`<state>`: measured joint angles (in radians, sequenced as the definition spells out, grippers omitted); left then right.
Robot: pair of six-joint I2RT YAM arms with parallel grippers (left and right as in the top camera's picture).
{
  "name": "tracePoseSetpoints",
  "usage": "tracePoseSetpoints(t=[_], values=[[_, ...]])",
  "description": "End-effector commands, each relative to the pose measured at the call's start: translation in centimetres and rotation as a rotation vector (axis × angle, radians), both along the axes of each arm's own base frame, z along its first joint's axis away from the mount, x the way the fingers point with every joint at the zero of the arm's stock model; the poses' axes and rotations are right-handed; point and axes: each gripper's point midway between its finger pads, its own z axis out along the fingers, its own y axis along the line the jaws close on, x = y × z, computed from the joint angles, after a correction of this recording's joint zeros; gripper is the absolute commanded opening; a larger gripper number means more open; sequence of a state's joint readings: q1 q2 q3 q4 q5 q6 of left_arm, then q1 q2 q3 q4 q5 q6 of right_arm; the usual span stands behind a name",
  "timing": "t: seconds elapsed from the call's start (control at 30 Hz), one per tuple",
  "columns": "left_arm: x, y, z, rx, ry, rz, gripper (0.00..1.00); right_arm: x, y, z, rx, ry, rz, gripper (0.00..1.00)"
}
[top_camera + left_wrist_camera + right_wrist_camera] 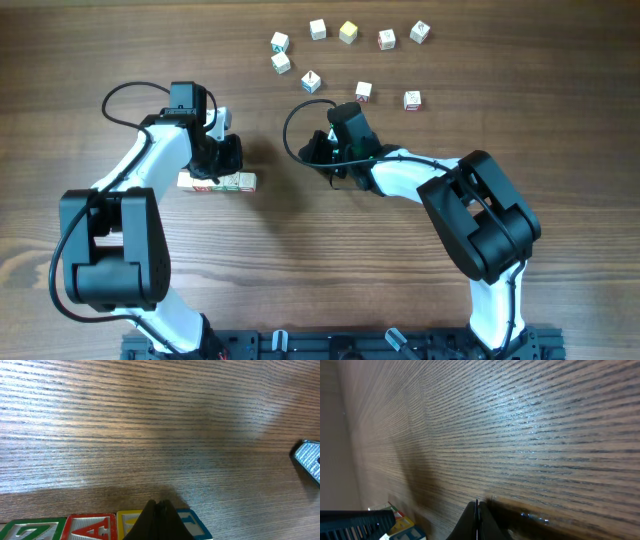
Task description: Form a horizontal line
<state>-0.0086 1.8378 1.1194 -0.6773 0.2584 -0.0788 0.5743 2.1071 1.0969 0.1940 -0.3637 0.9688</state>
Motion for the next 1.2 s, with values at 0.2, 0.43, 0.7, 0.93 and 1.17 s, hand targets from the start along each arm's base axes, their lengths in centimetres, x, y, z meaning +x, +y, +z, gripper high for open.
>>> tracePoseSetpoints(t=[0.2, 0.43, 0.7, 0.93, 1.17], values=[[0.1, 0.1, -0.2, 0.013, -0.002, -0.020, 0.04, -1.2, -2.5, -4.2, -0.114, 0.078, -0.054, 0.04], [-0.1, 0.1, -0.2, 0.014, 0.005, -0.021, 0.04, -1.2, -2.5, -4.2, -0.114, 0.078, -0.054, 0.05], [0.0, 0.3, -0.2, 0.025, 0.003, -0.019, 0.04, -1.2, -2.5, -4.2, -0.114, 0.078, -0.054, 0.05], [1.7, 0.4, 0.1, 0.027, -0.067, -0.012, 0.04, -1.2, -2.5, -4.2, -0.114, 0.078, -0.054, 0.05], [3.1, 0.4, 1.0, 0.005, -0.112, 0.074, 0.04, -1.2, -2.5, -4.2, -0.115, 0.078, -0.054, 0.05]])
